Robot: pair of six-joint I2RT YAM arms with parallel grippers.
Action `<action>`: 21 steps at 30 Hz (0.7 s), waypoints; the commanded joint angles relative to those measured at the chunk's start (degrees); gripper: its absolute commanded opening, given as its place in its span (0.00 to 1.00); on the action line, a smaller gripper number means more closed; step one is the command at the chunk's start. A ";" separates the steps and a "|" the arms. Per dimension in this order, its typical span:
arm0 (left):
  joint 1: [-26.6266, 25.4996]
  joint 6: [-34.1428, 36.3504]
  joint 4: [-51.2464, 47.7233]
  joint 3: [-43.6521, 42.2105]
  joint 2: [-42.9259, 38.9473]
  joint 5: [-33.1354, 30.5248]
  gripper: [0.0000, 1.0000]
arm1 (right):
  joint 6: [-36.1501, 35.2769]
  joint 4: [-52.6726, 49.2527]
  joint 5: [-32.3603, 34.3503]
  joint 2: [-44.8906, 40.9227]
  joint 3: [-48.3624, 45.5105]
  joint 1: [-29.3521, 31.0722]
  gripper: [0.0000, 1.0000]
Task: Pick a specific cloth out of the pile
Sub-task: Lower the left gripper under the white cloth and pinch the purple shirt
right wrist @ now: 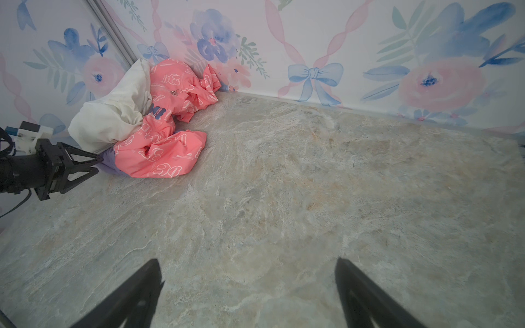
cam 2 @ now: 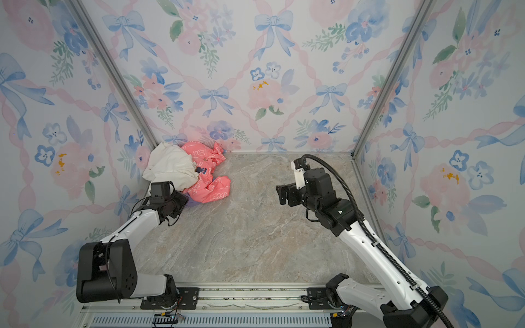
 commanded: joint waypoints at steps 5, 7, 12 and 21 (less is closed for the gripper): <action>2.17 -1.12 1.27 0.12 4.34 2.30 0.41 | 0.09 0.74 -3.16 1.18 -1.28 -1.37 0.97; 2.42 -2.38 2.80 0.46 5.83 3.72 0.40 | -0.01 0.84 -3.25 2.17 -0.87 -1.90 0.97; 2.76 -5.68 8.50 0.02 5.90 3.84 0.39 | -0.15 2.14 -3.49 3.76 -0.49 -2.92 0.97; 3.88 -5.40 16.64 -1.82 11.38 11.75 0.37 | 0.27 3.71 -3.82 6.44 0.58 -4.09 0.97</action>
